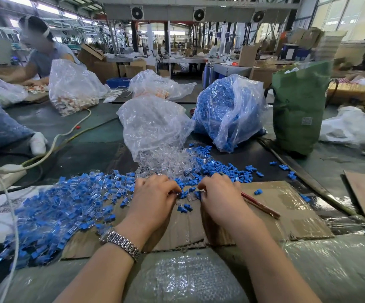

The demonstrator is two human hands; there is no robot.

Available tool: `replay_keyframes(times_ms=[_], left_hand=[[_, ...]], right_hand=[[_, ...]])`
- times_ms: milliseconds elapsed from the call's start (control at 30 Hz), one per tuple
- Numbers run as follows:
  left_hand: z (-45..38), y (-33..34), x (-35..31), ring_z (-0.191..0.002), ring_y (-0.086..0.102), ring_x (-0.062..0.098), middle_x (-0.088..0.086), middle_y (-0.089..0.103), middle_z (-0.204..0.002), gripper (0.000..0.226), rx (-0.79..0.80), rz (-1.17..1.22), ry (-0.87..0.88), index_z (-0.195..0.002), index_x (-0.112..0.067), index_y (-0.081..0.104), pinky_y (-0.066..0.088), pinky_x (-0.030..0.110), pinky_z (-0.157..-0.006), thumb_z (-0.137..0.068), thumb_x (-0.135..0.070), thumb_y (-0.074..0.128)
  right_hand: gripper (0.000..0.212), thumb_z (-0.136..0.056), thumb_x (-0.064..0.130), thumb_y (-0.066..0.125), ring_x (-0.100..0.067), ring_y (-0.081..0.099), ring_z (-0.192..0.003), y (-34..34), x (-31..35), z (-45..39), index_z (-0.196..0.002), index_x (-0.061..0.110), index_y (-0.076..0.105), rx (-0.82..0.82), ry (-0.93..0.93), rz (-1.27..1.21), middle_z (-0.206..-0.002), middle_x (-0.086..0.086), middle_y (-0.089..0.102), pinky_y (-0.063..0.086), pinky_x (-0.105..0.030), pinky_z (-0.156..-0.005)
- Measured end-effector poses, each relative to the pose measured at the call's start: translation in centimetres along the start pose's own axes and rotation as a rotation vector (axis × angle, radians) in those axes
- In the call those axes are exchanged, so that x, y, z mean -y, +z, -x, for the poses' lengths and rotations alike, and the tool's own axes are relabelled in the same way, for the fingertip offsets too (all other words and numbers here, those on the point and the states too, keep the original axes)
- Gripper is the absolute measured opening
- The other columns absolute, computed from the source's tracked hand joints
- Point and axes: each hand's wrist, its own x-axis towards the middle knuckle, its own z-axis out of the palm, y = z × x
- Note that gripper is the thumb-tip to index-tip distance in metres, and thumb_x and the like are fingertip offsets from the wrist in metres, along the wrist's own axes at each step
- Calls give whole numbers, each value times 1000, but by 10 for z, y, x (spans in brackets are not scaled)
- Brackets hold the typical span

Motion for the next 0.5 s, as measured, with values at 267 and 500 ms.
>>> replay_keyframes(times_ms=[267, 500], left_hand=[[0, -3, -8, -102, 45, 1, -17, 54, -106, 20, -28, 130, 37, -115, -40, 68, 27, 30, -99, -99, -33, 57], [6, -9, -7, -89, 51, -9, -18, 56, -93, 15, 47, 268, 5, -104, -35, 68, 37, 41, -108, -93, -26, 61]], right_hand=[[23, -99, 37, 58, -24, 51, -115, 7, 0, 0, -118, 24, 62, -27, -4, -37, -117, -1, 58, 40, -42, -101], [20, -96, 17, 61, -21, 55, -107, 6, -1, 4, -115, 24, 62, -92, 7, -158, -111, 0, 60, 46, -40, -97]])
